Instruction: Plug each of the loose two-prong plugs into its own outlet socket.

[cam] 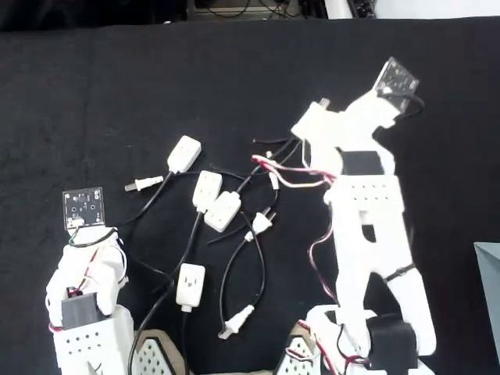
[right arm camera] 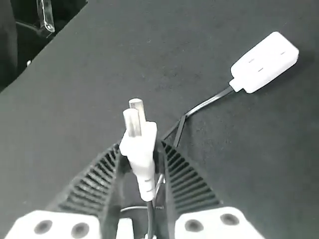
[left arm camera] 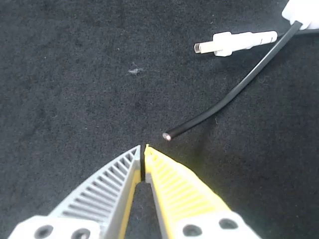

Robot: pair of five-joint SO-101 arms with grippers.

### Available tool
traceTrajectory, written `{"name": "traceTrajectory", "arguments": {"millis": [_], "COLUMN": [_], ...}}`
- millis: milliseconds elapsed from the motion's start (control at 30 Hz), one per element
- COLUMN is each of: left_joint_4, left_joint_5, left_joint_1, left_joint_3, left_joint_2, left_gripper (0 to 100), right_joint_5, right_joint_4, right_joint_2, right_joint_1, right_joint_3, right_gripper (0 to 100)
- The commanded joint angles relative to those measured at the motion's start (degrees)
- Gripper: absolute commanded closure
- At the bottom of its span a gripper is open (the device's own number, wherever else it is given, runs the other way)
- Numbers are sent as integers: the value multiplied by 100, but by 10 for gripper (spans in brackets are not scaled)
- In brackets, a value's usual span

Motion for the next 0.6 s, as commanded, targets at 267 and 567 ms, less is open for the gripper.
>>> {"name": "traceTrajectory", "arguments": {"millis": [267, 567], "left_joint_4": [53, 53], "left_joint_5": [18, 18], "left_joint_1": [-66, -66], "left_joint_3": [101, 101], "left_joint_2": [-18, -18], "left_gripper": [970, 970], "right_joint_5": [695, 1688], "right_joint_4": [-809, -202], "right_joint_2": [31, -22], "right_joint_1": [-70, -53], "right_joint_3": [1358, 1736], "right_gripper": [929, 596]}}
